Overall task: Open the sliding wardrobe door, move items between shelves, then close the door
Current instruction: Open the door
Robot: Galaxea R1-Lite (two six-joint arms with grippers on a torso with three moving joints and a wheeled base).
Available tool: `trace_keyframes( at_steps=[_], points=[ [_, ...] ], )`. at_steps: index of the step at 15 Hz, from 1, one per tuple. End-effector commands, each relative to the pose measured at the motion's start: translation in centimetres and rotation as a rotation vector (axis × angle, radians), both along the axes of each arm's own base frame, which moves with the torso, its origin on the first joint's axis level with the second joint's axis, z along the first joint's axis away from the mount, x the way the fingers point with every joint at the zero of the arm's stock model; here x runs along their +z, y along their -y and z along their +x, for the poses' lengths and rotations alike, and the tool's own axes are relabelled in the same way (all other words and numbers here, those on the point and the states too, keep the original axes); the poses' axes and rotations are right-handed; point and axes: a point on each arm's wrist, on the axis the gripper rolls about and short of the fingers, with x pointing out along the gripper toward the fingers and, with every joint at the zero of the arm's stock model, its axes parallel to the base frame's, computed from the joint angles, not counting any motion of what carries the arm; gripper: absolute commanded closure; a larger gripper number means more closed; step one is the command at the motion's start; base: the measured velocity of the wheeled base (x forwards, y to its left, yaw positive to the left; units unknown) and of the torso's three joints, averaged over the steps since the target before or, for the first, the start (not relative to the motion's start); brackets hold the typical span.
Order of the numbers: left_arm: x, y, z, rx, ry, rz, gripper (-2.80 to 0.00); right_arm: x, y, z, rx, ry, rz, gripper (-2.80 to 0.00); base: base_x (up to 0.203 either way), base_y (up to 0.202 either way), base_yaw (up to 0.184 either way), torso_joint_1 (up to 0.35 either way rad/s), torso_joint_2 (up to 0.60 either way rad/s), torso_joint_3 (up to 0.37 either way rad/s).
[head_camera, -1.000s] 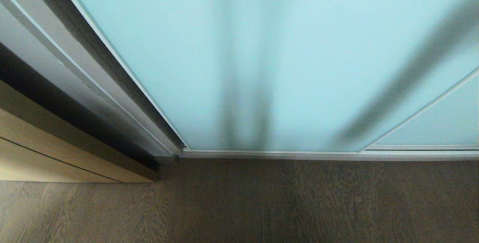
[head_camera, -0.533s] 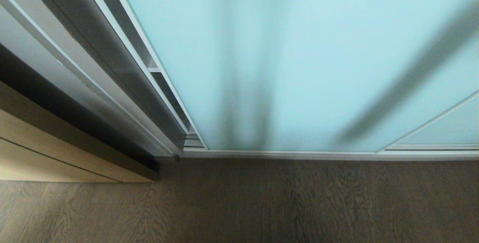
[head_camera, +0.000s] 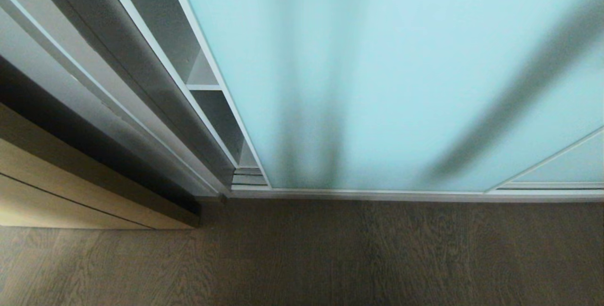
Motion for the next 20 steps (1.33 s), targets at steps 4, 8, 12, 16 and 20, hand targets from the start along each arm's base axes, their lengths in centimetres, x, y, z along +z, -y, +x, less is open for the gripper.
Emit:
trace_keyframes(
  at_steps=[4, 8, 12, 16, 20],
  points=[
    [0.0, 0.0, 0.0, 0.000, 0.002, 0.000, 0.00, 2.2, -5.1, -6.6, 0.044, 0.091, -0.016, 0.00, 0.000, 0.000, 0.000, 0.000, 0.00, 0.000],
    [0.0, 0.0, 0.0, 0.000, 0.002, 0.000, 0.00, 2.2, -6.5, -8.2, 0.049, 0.089, -0.003, 0.00, 0.000, 0.000, 0.000, 0.000, 0.00, 0.000],
    [0.0, 0.0, 0.0, 0.000, 0.002, 0.000, 0.00, 2.3, -7.7, -9.6, 0.027, 0.103, -0.015, 0.00, 0.000, 0.000, 0.000, 0.000, 0.00, 0.000],
    [0.0, 0.0, 0.0, 0.000, 0.002, 0.000, 0.00, 2.4, -10.7, -11.8, 0.103, 0.115, -0.083, 0.00, 0.000, 0.000, 0.000, 0.000, 0.00, 0.000],
    [0.0, 0.0, 0.0, 0.000, 0.002, 0.000, 0.00, -1.5, -14.6, -18.4, 0.224, 0.109, -0.211, 0.00, 0.000, 0.000, 0.000, 0.000, 0.00, 0.000]
  ],
)
